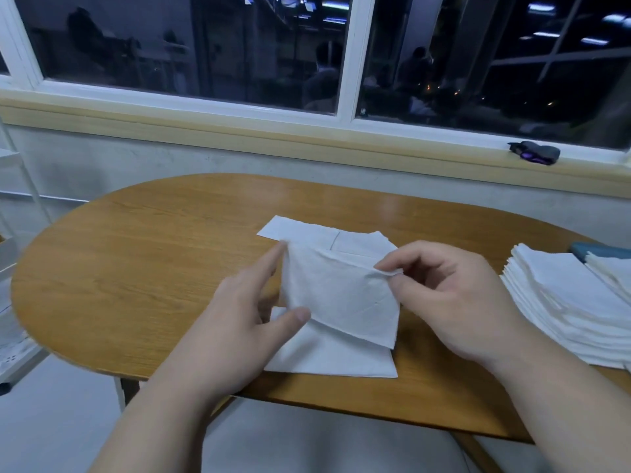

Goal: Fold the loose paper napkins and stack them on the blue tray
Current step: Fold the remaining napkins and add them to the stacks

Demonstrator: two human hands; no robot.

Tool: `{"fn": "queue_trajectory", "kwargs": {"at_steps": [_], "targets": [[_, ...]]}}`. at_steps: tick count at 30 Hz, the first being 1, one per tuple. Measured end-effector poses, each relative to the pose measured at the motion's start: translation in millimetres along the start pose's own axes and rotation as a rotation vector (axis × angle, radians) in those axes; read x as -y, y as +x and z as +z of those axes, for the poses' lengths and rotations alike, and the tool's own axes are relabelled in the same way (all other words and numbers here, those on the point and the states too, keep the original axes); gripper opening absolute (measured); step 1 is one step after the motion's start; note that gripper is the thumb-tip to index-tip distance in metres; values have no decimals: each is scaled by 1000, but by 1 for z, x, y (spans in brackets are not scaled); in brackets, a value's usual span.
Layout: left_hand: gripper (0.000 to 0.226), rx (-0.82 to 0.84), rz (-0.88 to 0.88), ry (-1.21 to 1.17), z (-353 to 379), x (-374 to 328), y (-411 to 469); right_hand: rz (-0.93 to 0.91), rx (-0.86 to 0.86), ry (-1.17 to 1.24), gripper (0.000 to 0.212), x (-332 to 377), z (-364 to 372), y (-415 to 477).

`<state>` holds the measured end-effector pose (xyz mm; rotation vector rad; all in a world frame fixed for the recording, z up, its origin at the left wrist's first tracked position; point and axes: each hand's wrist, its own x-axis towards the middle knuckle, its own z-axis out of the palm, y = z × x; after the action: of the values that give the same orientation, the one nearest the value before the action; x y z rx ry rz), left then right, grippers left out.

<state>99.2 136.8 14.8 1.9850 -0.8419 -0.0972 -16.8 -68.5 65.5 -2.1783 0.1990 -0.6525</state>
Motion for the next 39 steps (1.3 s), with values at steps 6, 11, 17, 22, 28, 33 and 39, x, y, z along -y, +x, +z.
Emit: {"fn": "queue_trajectory", "kwargs": {"at_steps": [6,11,17,22,28,33,39], "targets": [[74,-29,-41,-251,-3,-10,-6,192,4,275,25,-11,-5,1],[62,134,-69,-103,-4,-2,-4,233,55,-2,30,-46,14,-2],[29,174,-172,53,-3,4,-2,182,72,-213,22,-57,28,-7],[21,168,-217,154,-2,9,1,112,97,-334,18,-59,34,-5],[19,142,-258,213,-1,11,2,60,138,-460,17,-62,39,-4],[17,137,-256,238,-1,11,2,41,153,-486,17,-68,39,-4],[15,136,-246,228,-4,15,2,39,284,-546,14,-63,33,0]]}}
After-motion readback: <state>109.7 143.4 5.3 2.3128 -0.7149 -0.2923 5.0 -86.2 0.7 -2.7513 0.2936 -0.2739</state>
